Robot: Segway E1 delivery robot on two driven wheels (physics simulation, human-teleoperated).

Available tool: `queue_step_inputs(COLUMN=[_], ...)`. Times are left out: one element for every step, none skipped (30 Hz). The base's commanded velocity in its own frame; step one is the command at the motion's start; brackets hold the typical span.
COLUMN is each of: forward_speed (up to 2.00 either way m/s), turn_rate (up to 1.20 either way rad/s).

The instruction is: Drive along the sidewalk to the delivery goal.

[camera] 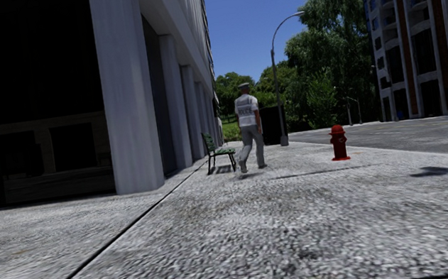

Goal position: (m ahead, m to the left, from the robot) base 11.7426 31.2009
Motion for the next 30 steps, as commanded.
queue_step_inputs(forward_speed=[1.4,1.39,1.39,1.39,1.37,1.35,1.35,1.35,1.35,1.35,1.35,1.35,1.35,1.33,1.33,1.33,1.33,1.33,1.33,1.33,1.33,1.33,1.33,1.33,1.33,1.33,1.33,1.33,1.33,1.33], turn_rate=[0.23,0.26,0.26,0.27,0.28,0.29,0.33,0.33,0.35,0.38,0.44,0.44,0.46,0.46,0.46,0.46,0.46,0.46,0.46,0.48,0.51,0.51,0.52,0.54,0.56,0.59,0.59,0.65,0.67,0.7])
